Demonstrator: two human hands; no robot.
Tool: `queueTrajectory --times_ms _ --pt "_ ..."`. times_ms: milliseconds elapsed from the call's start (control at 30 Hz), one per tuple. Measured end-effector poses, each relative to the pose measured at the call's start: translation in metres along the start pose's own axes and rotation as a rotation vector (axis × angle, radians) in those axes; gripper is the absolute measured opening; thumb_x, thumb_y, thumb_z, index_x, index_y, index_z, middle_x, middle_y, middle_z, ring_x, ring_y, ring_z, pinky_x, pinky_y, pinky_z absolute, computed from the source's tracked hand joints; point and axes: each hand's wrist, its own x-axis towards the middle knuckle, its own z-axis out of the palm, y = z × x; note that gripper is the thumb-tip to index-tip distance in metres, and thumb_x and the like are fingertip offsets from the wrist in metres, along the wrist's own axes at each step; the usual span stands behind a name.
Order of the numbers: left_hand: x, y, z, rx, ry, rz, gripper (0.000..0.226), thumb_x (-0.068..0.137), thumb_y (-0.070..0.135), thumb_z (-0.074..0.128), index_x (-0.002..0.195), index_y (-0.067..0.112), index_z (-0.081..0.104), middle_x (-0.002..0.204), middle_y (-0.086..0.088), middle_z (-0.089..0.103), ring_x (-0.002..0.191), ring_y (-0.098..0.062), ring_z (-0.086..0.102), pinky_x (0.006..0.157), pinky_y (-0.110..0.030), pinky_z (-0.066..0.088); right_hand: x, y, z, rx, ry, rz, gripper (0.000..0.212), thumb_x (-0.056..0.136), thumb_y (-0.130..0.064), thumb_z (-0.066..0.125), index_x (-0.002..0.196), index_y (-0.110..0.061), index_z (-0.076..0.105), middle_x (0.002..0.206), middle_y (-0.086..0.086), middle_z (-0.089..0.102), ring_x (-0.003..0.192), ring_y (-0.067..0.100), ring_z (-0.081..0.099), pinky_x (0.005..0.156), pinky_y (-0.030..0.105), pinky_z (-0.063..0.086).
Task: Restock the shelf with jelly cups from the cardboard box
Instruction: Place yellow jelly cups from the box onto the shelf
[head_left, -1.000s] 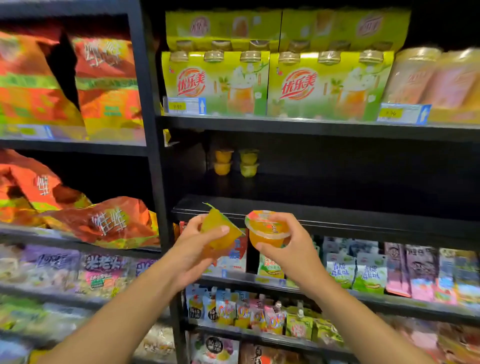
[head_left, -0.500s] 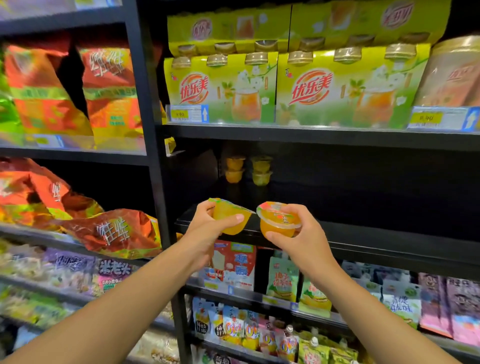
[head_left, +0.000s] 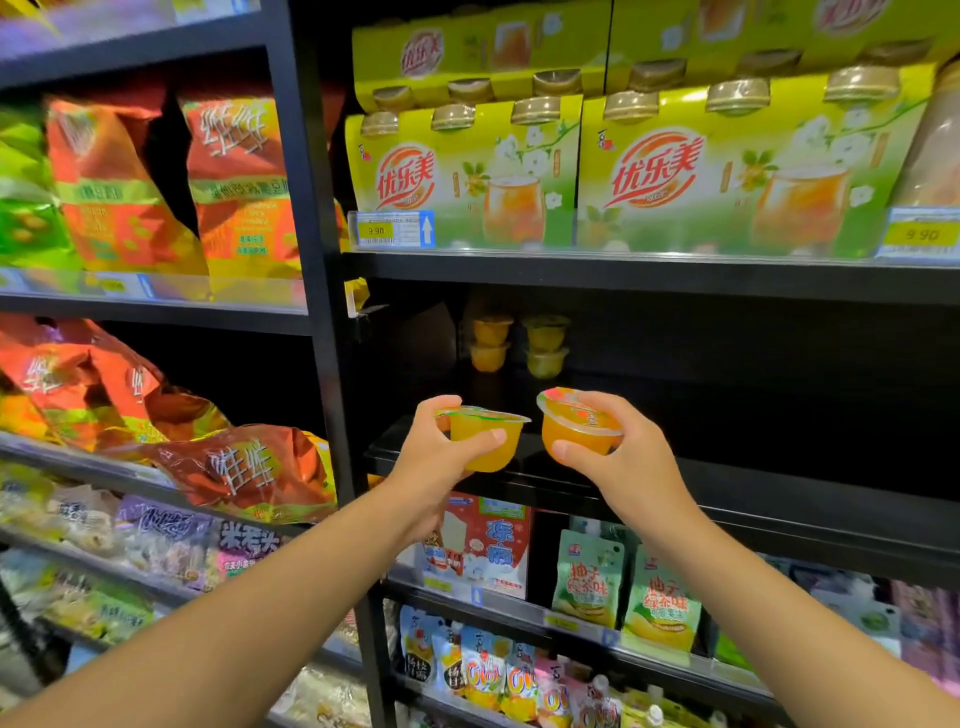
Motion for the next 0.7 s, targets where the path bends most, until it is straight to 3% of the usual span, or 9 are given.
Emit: queueTrajectory --times_ms 233,333,567,700 --pt "0.036 0.002 -0.031 0.183 -0.033 0.097 0.07 0.074 0.022 0.088 0.129 0.029 0.045 0.12 0.003 0.059 0.109 -0.014 0.061 0.091 -0.034 0.055 0.026 -0.017 0.023 0.069 0.082 0.058 0.054 0.079 -0.029 0.083 0.127 -0.032 0.057 0.12 -0.013 0.06 0.11 0.011 0.059 0.09 0.036 0.055" --pt "0.055 -0.001 -0.045 0.2 -0.054 0.132 0.069 0.073 0.021 0.088 0.127 0.027 0.045 0.114 0.006 0.057 0.103 -0.009 0.059 0.078 -0.023 0.052 0.04 -0.028 0.043 0.054 0.125 0.078 0.056 0.08 -0.029 0.082 0.129 -0.031 0.055 0.121 -0.012 0.058 0.11 0.01 0.058 0.084 0.026 0.052" --pt "0.101 -0.025 -0.064 0.232 -0.09 0.159 0.068 0.066 0.016 0.092 0.118 0.023 0.047 0.107 0.003 0.058 0.099 -0.01 0.06 0.084 -0.031 0.056 0.07 -0.045 0.104 -0.006 0.242 0.127 0.056 0.081 -0.027 0.082 0.127 -0.031 0.05 0.108 -0.022 0.053 0.103 0.002 0.056 0.079 0.019 0.048" --pt "0.113 -0.033 -0.066 0.262 -0.116 0.174 0.065 0.069 0.013 0.089 0.115 0.024 0.044 0.111 0.001 0.055 0.102 -0.014 0.057 0.083 -0.03 0.053 0.081 -0.052 0.129 -0.059 0.27 0.149 0.066 0.079 -0.026 0.083 0.135 -0.025 0.048 0.112 -0.019 0.053 0.104 0.006 0.056 0.086 0.024 0.052"
